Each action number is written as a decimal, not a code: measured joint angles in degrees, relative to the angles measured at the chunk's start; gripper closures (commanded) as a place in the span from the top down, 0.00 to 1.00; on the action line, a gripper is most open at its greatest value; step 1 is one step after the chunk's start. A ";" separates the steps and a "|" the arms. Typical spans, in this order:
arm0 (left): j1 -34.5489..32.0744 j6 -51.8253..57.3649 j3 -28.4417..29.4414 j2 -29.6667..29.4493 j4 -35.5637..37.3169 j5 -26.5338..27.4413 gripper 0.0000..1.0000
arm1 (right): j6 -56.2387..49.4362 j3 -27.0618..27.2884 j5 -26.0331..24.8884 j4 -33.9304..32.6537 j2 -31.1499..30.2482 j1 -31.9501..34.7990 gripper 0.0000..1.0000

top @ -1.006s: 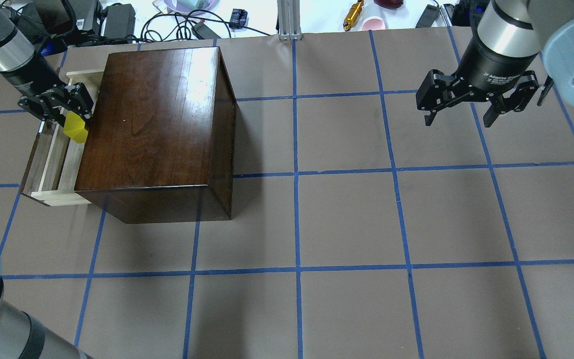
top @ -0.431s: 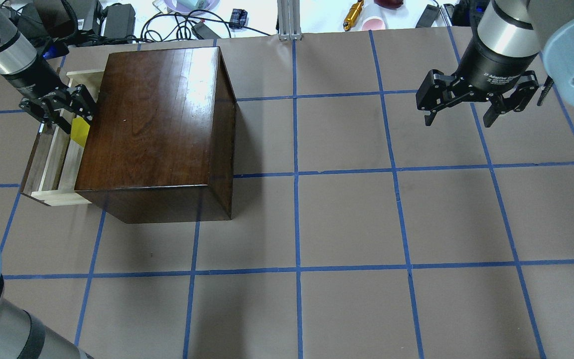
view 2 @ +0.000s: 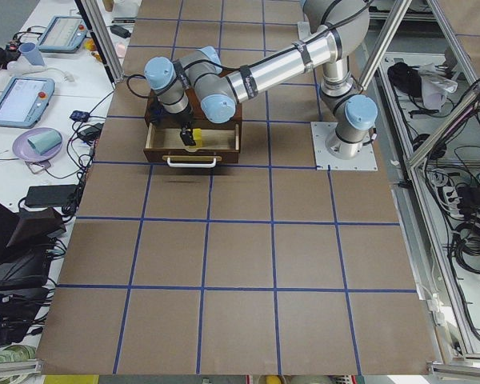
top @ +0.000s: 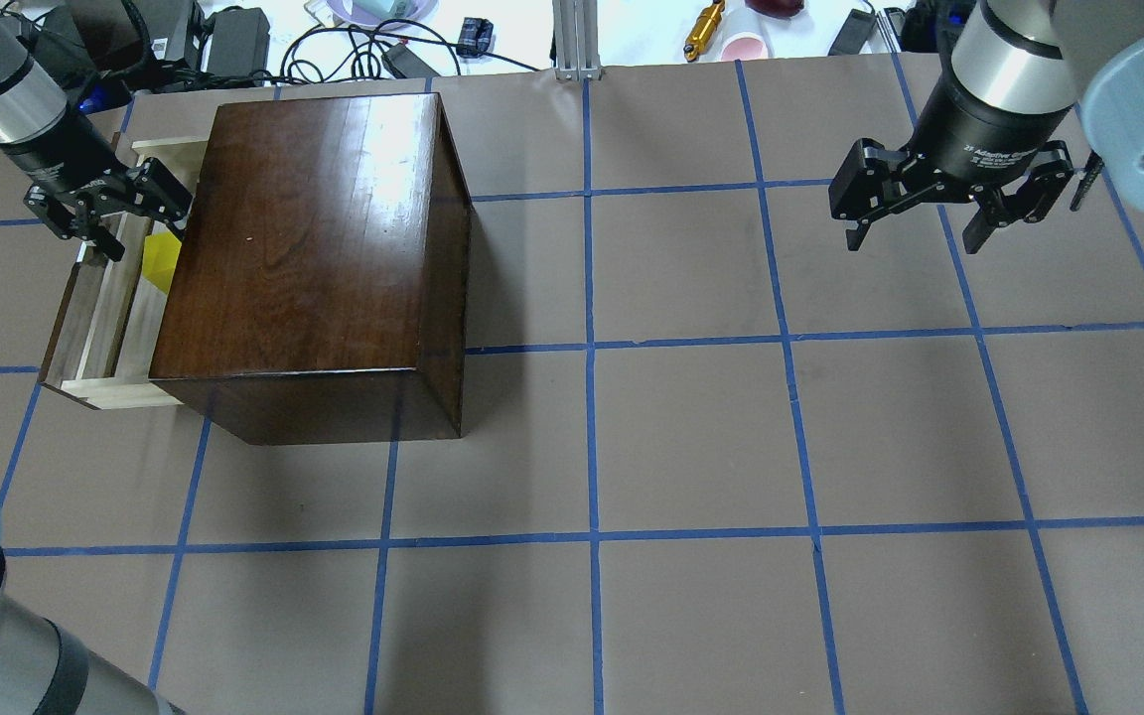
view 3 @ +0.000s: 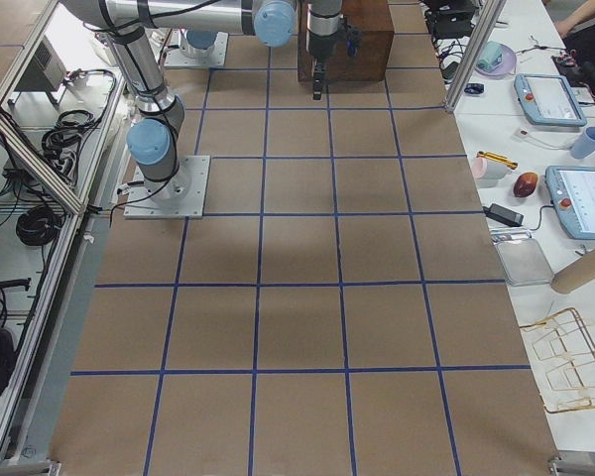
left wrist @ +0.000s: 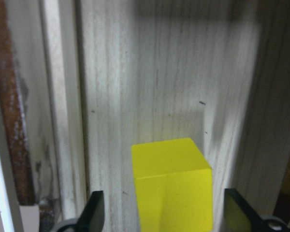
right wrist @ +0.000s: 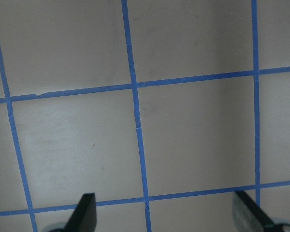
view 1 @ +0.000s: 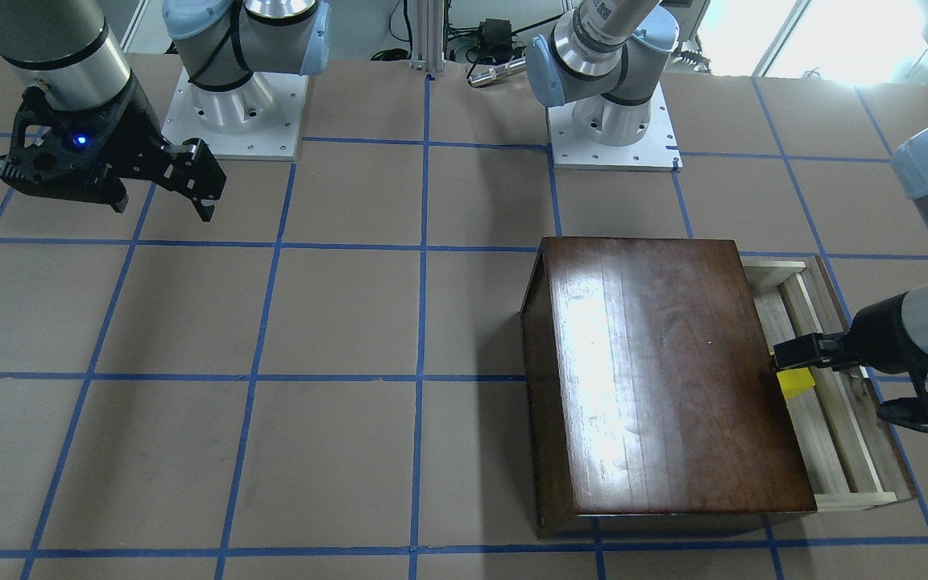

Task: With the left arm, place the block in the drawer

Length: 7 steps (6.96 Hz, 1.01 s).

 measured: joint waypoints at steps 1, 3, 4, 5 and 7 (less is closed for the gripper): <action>-0.02 -0.04 1.82 1.30 -3.54 0.06 1.00 | 0.00 0.00 0.00 0.00 0.00 0.00 1.00; -0.20 -0.32 5.02 4.94 -10.32 0.21 1.00 | 0.00 0.00 0.00 0.00 0.00 0.00 1.00; -0.52 -1.08 5.54 7.28 -12.49 0.30 1.00 | 0.00 0.00 0.00 0.00 0.00 0.00 1.00; -0.95 -2.30 5.69 9.48 -13.84 0.34 1.00 | 0.00 0.00 0.00 0.00 0.00 0.00 1.00; -1.24 -3.40 5.52 14.14 -14.51 1.22 1.00 | 0.00 0.01 0.00 0.00 0.00 0.00 1.00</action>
